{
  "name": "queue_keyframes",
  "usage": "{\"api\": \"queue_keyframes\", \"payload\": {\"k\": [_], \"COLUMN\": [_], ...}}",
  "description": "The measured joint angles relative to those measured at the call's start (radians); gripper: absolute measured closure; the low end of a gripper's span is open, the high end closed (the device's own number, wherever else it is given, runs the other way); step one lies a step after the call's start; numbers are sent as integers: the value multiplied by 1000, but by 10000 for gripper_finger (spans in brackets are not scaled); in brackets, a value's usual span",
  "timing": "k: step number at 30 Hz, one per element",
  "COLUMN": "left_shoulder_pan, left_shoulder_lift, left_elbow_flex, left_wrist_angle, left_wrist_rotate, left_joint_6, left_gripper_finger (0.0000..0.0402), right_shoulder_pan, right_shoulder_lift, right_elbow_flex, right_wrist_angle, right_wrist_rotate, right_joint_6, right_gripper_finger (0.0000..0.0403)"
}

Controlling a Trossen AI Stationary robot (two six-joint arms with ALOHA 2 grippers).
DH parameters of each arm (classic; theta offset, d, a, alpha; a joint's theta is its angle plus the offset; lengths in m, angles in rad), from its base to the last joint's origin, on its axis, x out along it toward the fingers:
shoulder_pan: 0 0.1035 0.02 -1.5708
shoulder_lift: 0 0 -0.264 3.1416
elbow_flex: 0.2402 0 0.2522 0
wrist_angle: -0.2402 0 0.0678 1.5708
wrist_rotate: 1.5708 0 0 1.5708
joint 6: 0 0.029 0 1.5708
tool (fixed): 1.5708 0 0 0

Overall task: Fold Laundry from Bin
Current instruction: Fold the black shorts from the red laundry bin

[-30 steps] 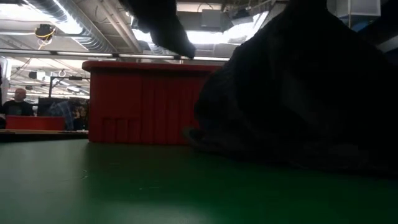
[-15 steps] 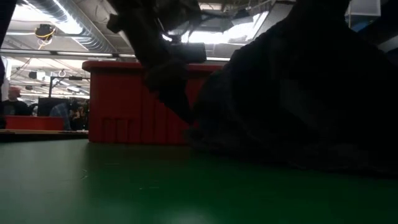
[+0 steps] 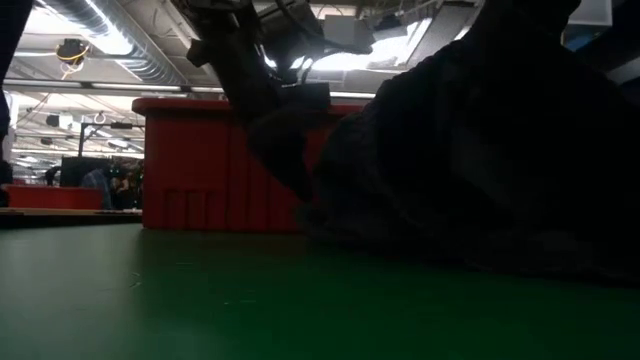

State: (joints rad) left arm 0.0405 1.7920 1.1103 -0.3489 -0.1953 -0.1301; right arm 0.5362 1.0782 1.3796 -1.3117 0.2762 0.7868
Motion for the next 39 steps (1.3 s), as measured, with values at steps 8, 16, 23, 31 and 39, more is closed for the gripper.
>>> {"api": "queue_keyframes", "payload": {"k": [8,16,23,31,39], "left_shoulder_pan": [30,71,73,72,60], "left_shoulder_lift": [3,3,24,75,69], "left_elbow_flex": [0,0,0,0,0], "left_wrist_angle": [-2,-11,-16,-14,0], "left_wrist_rotate": [33,161,218,218,235], "left_joint_6": [-27,-46,-47,-10,9], "left_gripper_finger": [261,261,261,265,334], "right_shoulder_pan": [0,0,0,0,0], "right_shoulder_lift": [0,0,0,0,0], "right_elbow_flex": [0,0,0,0,0], "right_wrist_angle": [0,0,0,-3,-32], "right_wrist_rotate": [0,0,-1,-1,0], "right_joint_6": [0,-4,-5,-6,-7], "right_gripper_finger": [402,402,402,402,402]}}
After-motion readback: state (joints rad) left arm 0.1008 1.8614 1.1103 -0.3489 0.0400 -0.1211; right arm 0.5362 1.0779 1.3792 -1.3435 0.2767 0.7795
